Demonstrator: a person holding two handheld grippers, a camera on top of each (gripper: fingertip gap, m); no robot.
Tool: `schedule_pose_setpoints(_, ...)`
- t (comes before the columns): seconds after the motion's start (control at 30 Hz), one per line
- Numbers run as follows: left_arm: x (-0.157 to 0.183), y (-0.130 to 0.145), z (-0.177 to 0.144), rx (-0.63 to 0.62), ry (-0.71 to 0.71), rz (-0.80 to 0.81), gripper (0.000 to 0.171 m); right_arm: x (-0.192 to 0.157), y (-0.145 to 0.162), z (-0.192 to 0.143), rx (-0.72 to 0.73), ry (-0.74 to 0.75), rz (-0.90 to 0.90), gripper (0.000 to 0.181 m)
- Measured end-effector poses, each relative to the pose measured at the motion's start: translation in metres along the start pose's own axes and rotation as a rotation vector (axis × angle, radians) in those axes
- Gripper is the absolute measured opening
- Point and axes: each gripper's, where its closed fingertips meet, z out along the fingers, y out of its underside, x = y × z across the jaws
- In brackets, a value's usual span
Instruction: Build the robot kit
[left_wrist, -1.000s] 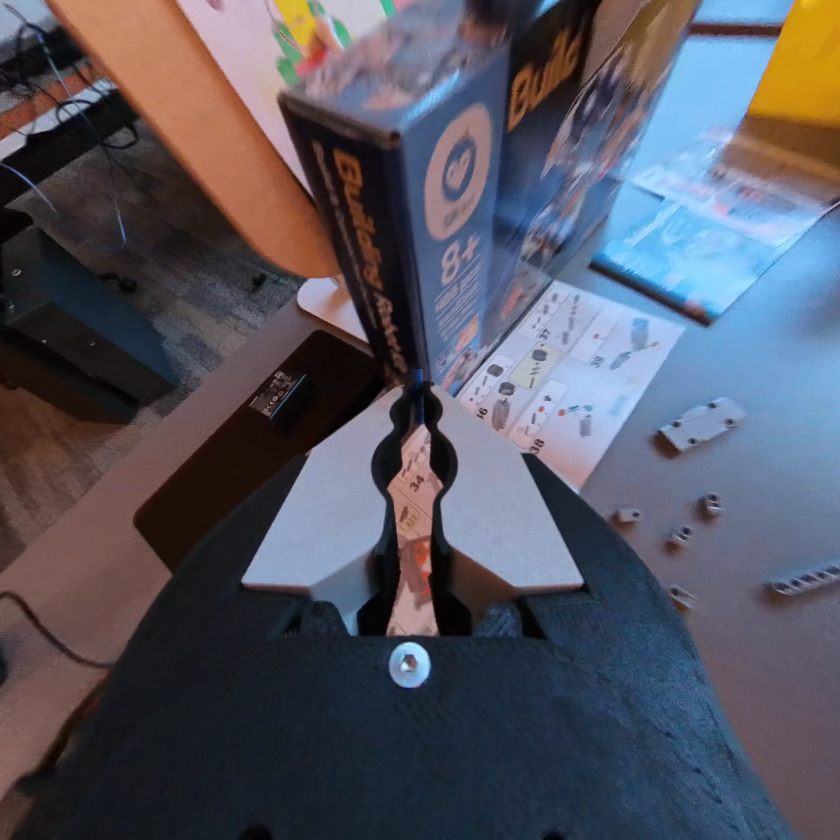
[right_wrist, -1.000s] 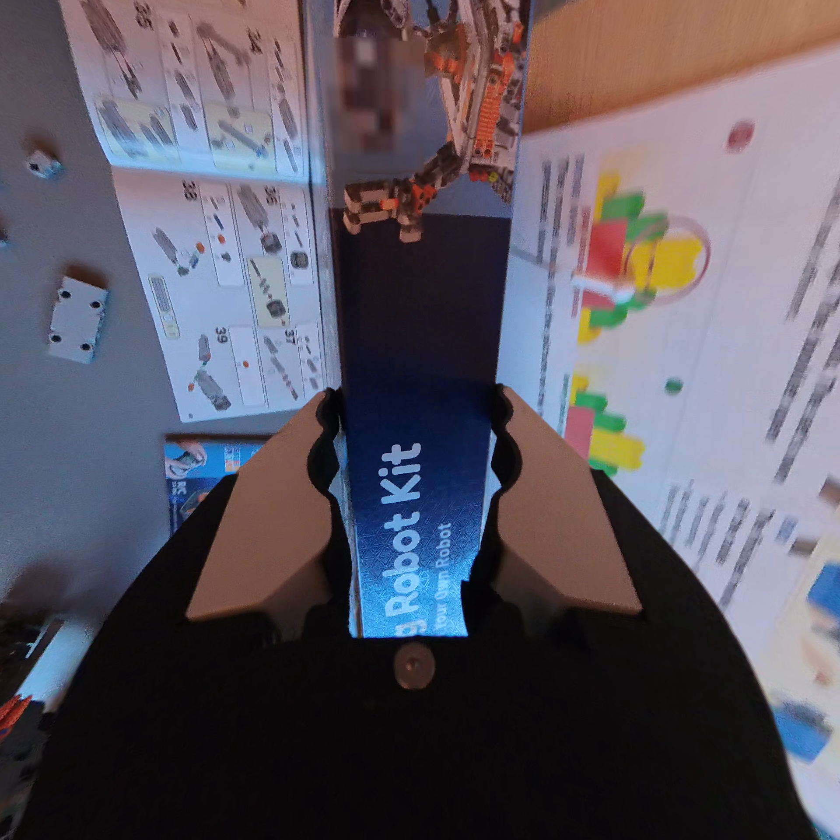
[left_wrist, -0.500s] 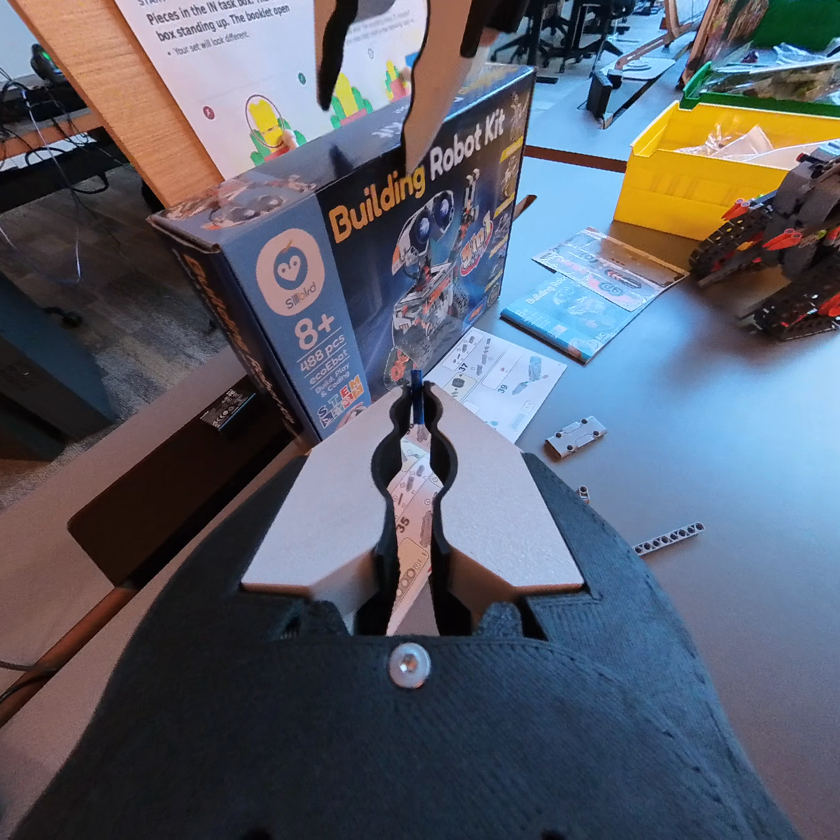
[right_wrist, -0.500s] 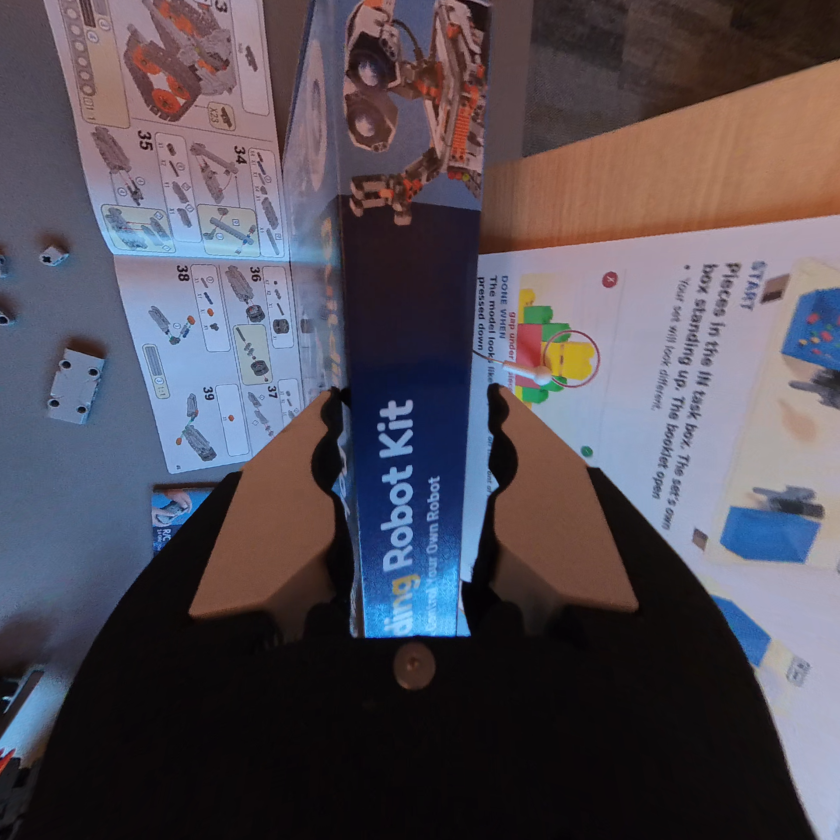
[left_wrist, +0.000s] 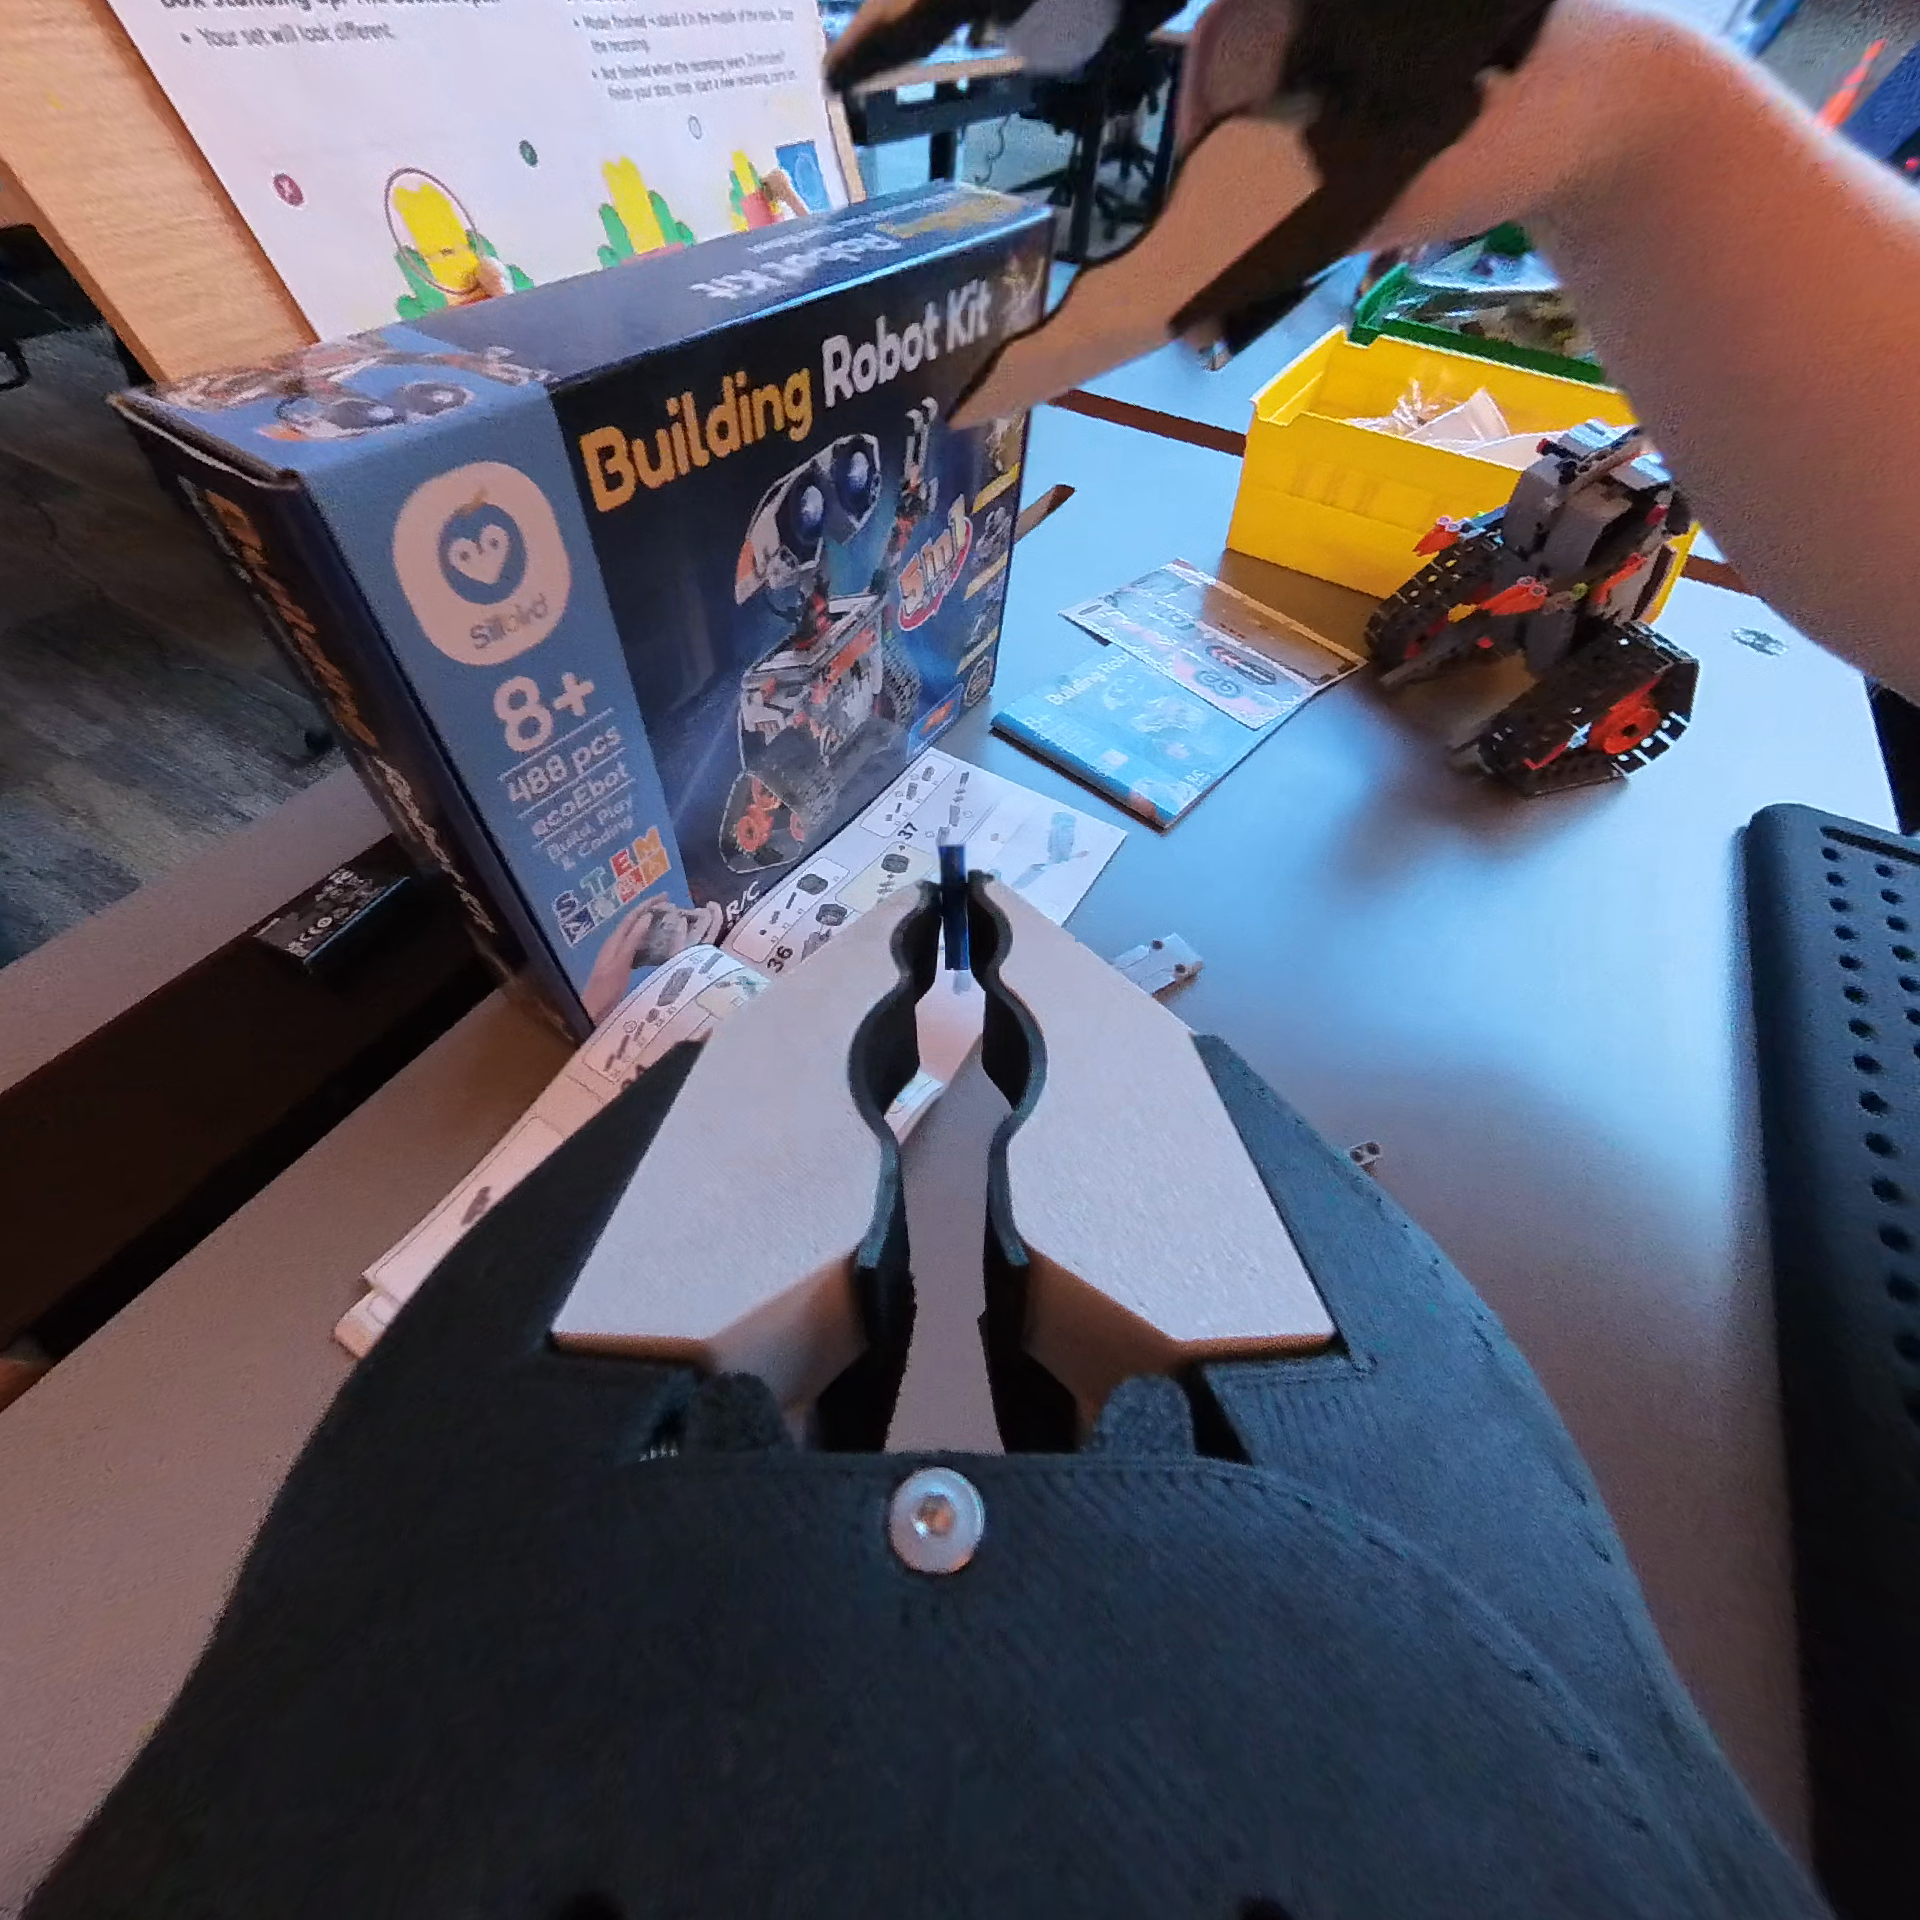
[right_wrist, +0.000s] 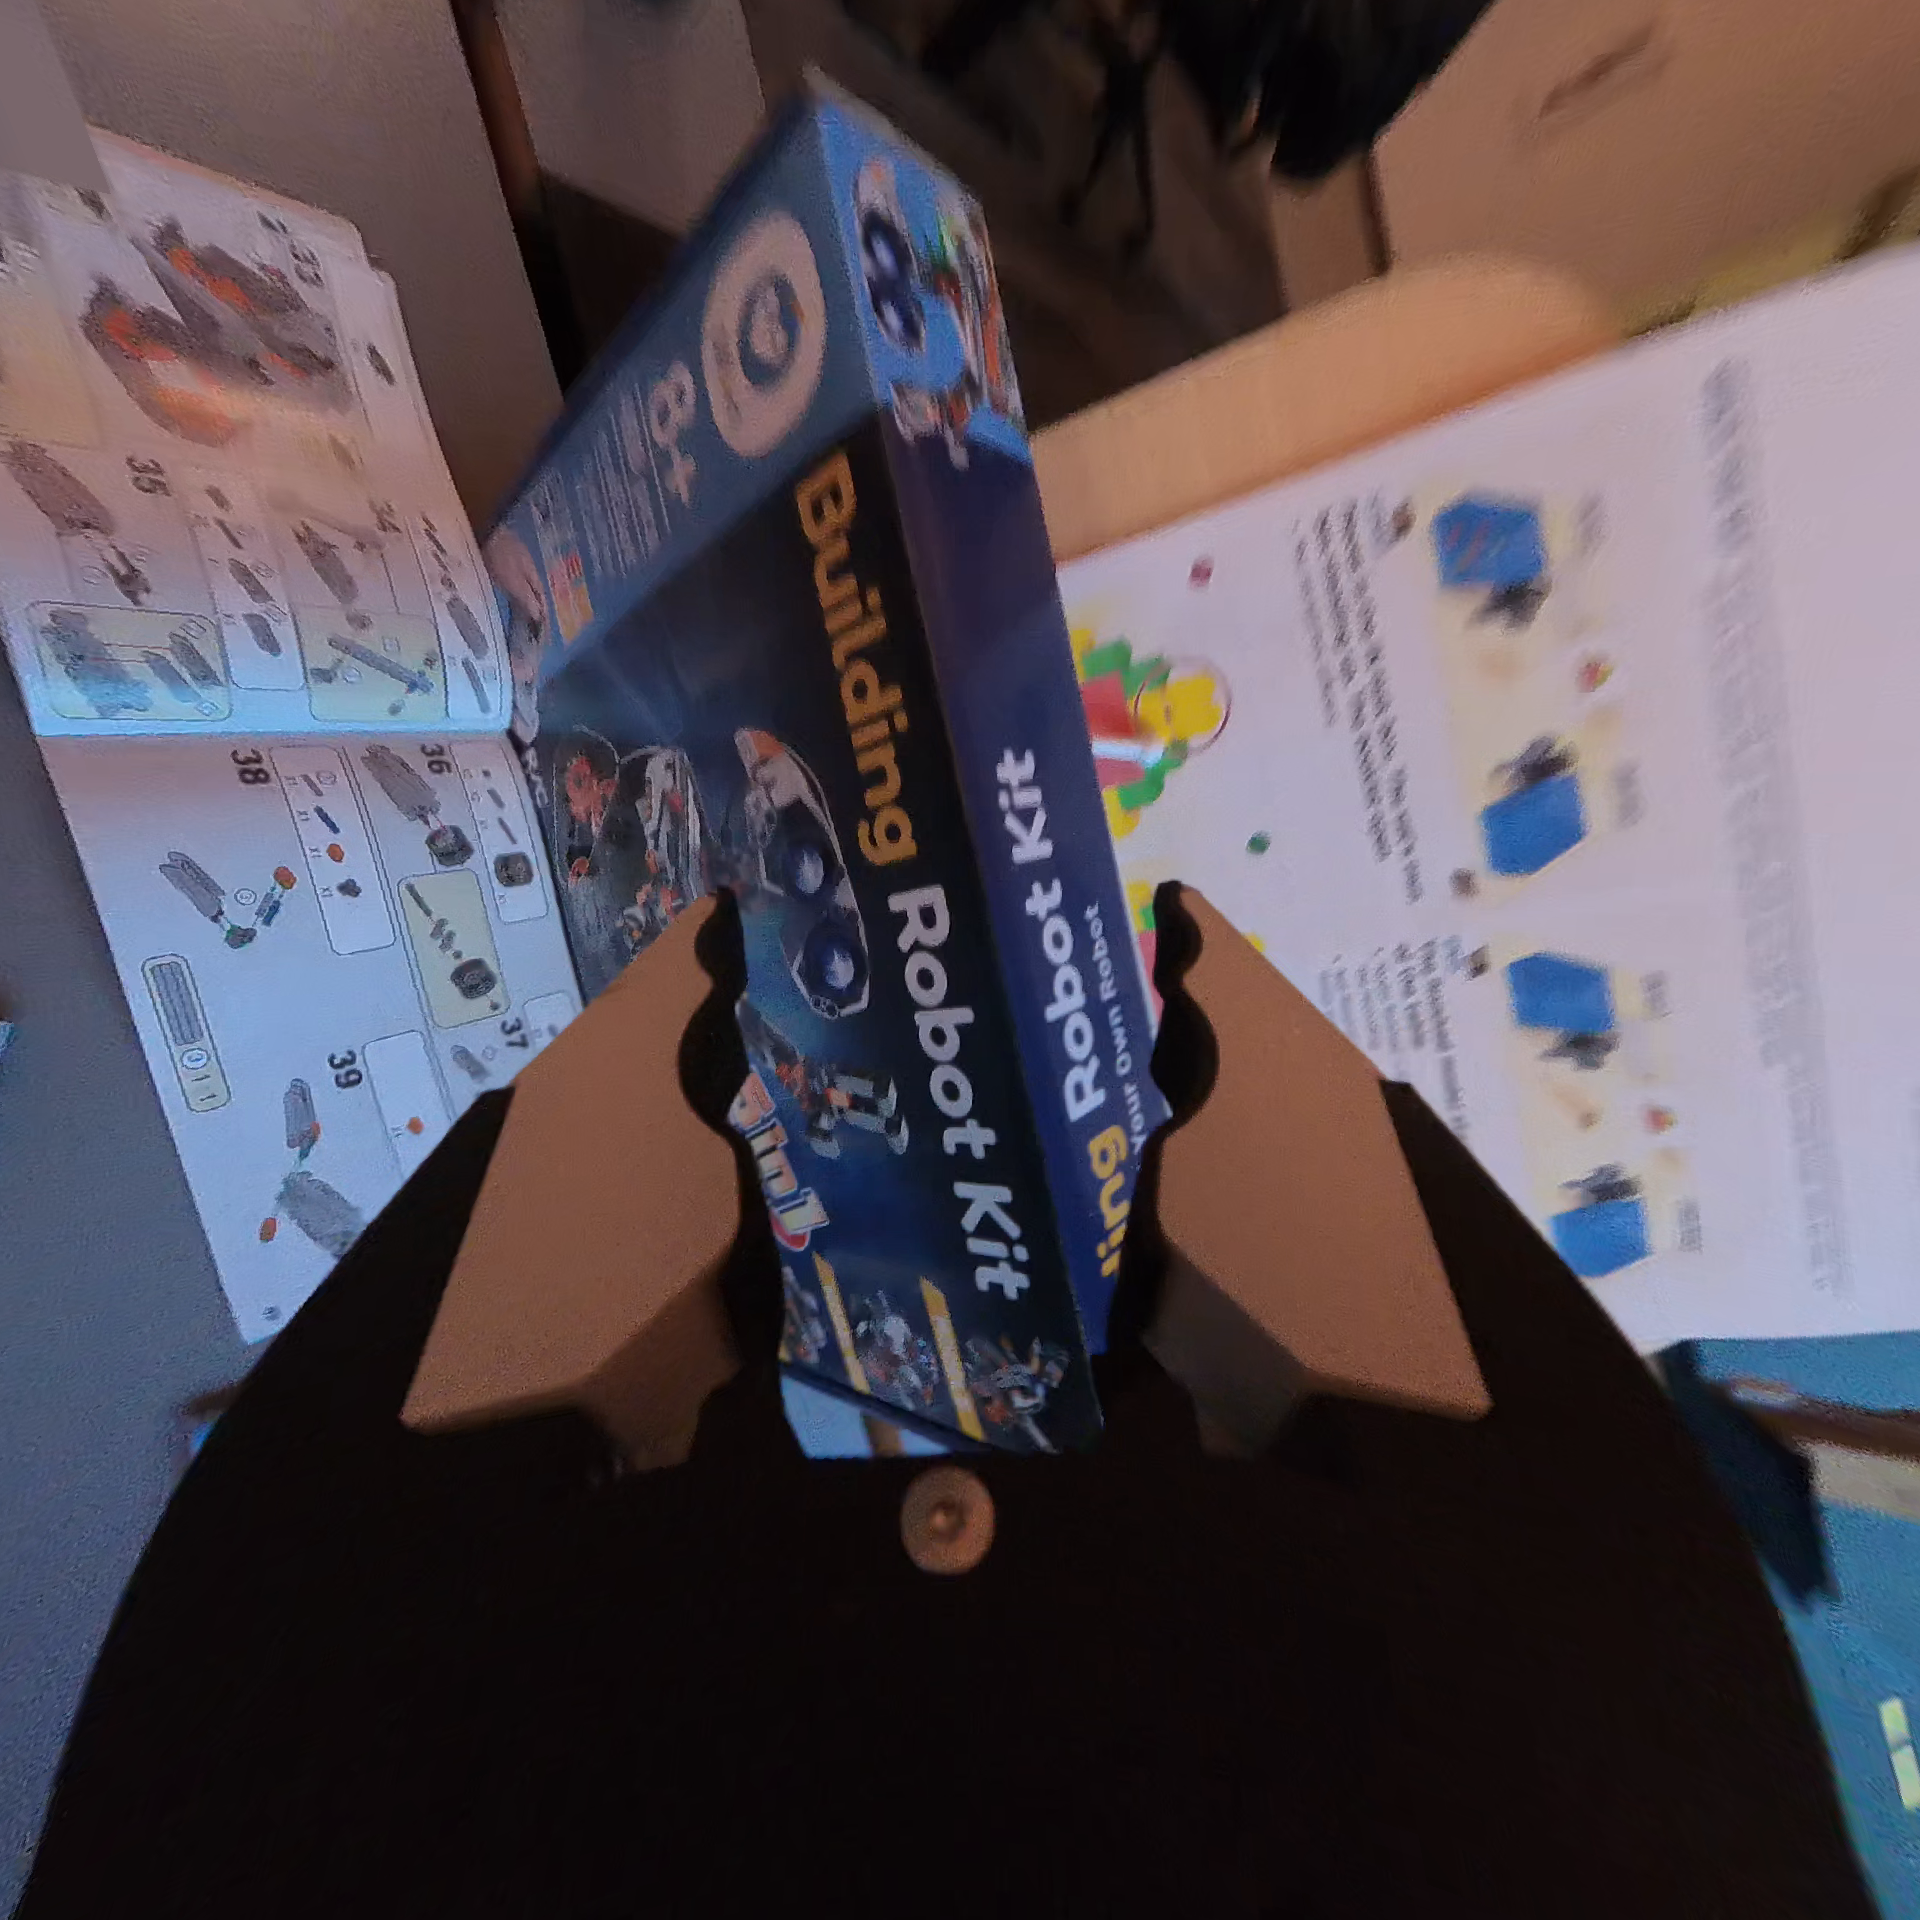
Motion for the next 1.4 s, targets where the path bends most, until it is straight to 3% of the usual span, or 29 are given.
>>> schedule_pose_setpoints(0.13,0.001,-0.004,-0.006,-0.002,-0.01,0.026,0.003,0.007,0.004,0.002,0.032,-0.014,0.095,0.074)
schedule_pose_setpoints(0.33,-0.004,-0.012,-0.019,0.025,-0.008,0.022,0.003,-0.013,0.005,-0.004,0.038,0.078,-0.021,0.079)
schedule_pose_setpoints(0.43,-0.005,-0.014,-0.021,0.035,-0.001,0.004,0.003,-0.05,0.003,-0.013,0.048,0.083,0.009,0.076)
schedule_pose_setpoints(0.5,0.0,-0.013,-0.021,0.035,0.028,-0.021,0.003,-0.094,-0.01,-0.021,0.152,0.046,0.127,0.065)
schedule_pose_setpoints(0.57,0.014,-0.011,-0.016,0.032,0.123,-0.078,0.003,-0.14,-0.033,-0.031,0.303,-0.043,0.306,0.051)
schedule_pose_setpoints(0.67,0.045,-0.002,-0.007,0.007,0.352,-0.235,0.003,-0.188,-0.073,-0.057,0.508,-0.22,0.582,0.049)
schedule_pose_setpoints(0.73,0.054,0.007,0.0,-0.04,0.438,-0.344,0.003,-0.201,-0.082,-0.068,0.544,-0.231,0.587,0.049)
schedule_pose_setpoints(0.83,0.069,0.008,0.01,-0.051,0.53,-0.419,0.002,-0.198,-0.081,-0.072,0.561,-0.151,0.586,0.041)
schedule_pose_setpoints(0.93,0.085,0.003,0.024,-0.009,0.567,-0.394,0.002,-0.184,-0.085,-0.074,0.656,-0.294,1.038,0.034)
schedule_pose_setpoints(1.0,0.089,0.001,0.035,0.034,0.543,-0.359,0.002,-0.183,-0.087,-0.075,0.716,-0.43,1.247,0.034)
schedule_pose_setpoints(1.2,0.1,0.0,0.055,0.107,0.486,-0.282,0.002,-0.176,-0.065,-0.072,0.714,-0.341,1.243,0.015)
schedule_pose_setpoints(1.4,0.11,-0.002,0.064,0.193,0.49,-0.258,0.002,-0.176,-0.052,-0.074,0.703,-0.357,1.203,0.004)
